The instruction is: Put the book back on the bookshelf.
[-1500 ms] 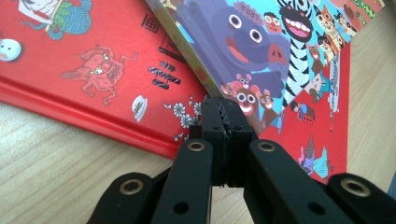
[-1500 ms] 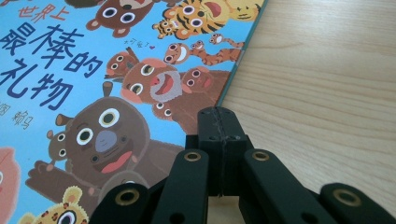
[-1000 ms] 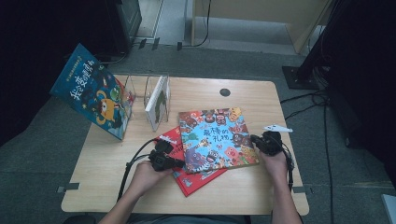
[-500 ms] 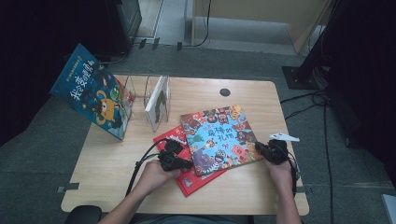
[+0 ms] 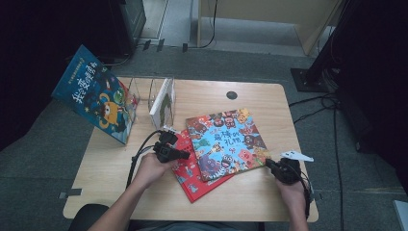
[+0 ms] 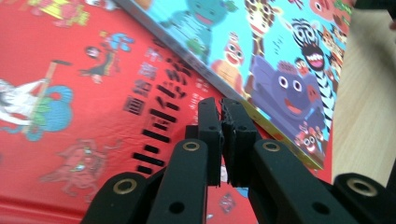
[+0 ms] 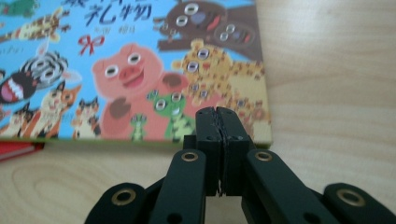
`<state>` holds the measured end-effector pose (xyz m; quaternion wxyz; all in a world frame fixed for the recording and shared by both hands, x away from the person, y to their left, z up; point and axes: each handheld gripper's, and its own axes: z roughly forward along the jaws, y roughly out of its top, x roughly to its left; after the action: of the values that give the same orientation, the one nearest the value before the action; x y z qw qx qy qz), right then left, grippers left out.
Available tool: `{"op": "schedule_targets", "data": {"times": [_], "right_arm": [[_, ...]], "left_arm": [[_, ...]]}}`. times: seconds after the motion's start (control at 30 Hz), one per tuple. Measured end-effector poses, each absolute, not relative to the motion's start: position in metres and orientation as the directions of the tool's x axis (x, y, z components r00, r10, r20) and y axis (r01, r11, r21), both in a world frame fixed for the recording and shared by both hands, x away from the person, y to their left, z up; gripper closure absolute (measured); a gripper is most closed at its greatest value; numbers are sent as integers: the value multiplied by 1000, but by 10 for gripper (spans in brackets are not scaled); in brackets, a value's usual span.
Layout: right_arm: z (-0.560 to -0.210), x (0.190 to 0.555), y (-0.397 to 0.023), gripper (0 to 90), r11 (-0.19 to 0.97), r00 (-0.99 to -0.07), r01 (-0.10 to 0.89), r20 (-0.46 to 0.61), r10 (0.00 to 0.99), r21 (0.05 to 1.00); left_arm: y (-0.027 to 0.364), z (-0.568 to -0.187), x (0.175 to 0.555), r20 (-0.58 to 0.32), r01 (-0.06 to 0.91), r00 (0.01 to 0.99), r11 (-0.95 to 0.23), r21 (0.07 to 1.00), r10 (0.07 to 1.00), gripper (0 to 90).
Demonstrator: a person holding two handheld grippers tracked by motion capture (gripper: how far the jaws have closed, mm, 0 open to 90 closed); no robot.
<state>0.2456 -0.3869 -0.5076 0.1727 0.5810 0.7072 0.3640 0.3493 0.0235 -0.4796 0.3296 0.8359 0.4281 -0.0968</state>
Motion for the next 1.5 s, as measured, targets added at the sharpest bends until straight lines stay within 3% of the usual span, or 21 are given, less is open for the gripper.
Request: {"op": "schedule_targets", "data": {"times": [0.63, 0.77, 1.5], "right_arm": [[-515, 267, -402, 889, 60, -252, 713, 175, 952, 699], [-507, 276, -402, 900, 23, -232, 668, 179, 956, 744], [-516, 366, -398, 893, 56, -210, 689, 125, 970, 723]], "left_arm": [[37, -484, 352, -444, 804, 574, -370, 466, 688, 874], [39, -484, 351, -452, 810, 564, -358, 465, 691, 875], [27, -486, 356, -438, 815, 556, -359, 455, 706, 888]]}}
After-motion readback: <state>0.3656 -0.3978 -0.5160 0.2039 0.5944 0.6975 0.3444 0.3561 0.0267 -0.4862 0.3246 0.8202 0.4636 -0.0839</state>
